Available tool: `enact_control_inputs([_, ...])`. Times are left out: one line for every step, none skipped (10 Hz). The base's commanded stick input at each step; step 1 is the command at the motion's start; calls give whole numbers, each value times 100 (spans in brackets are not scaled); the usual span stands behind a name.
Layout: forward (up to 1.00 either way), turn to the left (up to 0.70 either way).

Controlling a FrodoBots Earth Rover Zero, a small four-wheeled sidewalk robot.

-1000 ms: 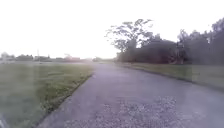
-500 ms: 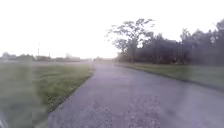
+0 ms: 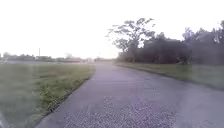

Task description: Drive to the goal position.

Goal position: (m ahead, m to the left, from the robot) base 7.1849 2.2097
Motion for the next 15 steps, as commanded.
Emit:
enact_control_inputs([70, 0])
enact_control_inputs([70, 0])
enact_control_inputs([70, 0])
enact_control_inputs([70, 0])
enact_control_inputs([70, 0])
enact_control_inputs([70, 0])
enact_control_inputs([70, 0])
enact_control_inputs([70, 0])
enact_control_inputs([70, 0])
enact_control_inputs([70, 0])
enact_control_inputs([70, 0])
enact_control_inputs([70, 0])
enact_control_inputs([70, 0])
enact_control_inputs([70, 0])
enact_control_inputs([70, 0])
